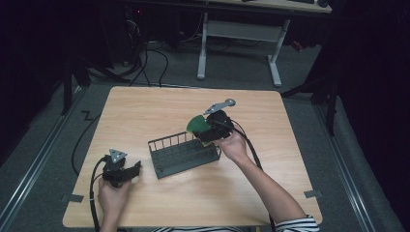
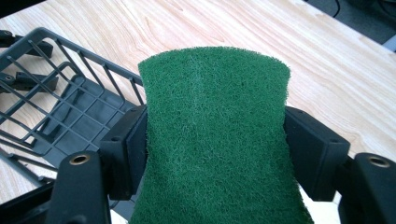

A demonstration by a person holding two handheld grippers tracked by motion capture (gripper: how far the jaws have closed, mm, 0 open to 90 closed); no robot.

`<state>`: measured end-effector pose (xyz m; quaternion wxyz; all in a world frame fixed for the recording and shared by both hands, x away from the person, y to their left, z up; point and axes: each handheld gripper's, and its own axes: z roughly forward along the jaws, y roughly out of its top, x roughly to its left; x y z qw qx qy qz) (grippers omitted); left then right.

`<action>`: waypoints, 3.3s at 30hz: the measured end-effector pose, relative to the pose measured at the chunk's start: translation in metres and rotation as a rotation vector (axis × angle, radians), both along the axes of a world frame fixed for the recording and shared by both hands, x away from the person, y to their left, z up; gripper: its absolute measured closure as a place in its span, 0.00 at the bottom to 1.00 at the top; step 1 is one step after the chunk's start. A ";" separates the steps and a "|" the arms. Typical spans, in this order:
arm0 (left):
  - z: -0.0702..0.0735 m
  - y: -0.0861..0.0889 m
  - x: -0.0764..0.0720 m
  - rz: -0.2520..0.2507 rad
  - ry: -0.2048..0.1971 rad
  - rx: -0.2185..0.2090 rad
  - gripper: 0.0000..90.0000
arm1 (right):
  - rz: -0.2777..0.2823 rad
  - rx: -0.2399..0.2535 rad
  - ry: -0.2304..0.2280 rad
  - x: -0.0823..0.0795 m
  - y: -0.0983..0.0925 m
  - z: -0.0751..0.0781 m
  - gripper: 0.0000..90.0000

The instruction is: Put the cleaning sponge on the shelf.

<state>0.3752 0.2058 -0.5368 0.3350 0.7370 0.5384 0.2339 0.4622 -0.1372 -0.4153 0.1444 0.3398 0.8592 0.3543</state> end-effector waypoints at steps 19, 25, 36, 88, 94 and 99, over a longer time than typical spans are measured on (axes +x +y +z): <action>0.000 -0.001 0.000 -0.005 -0.001 0.003 0.36 | 0.000 -0.053 -0.028 -0.005 0.011 -0.007 0.32; 0.000 -0.001 0.000 -0.006 -0.001 0.003 0.36 | 0.005 -0.055 -0.036 -0.010 0.010 -0.010 0.32; 0.000 -0.001 0.000 -0.007 -0.001 0.004 0.36 | 0.002 -0.061 -0.033 -0.014 0.010 -0.013 0.32; 0.000 -0.001 0.000 -0.008 -0.001 0.004 0.36 | -0.018 -0.002 -0.023 -0.028 -0.012 -0.009 0.21; 0.000 -0.001 0.000 -0.008 -0.001 0.004 0.36 | -0.017 0.026 -0.018 -0.030 -0.021 -0.006 0.21; 0.000 -0.001 0.000 -0.008 -0.001 0.004 0.36 | -0.005 0.036 -0.015 -0.032 -0.023 -0.006 0.19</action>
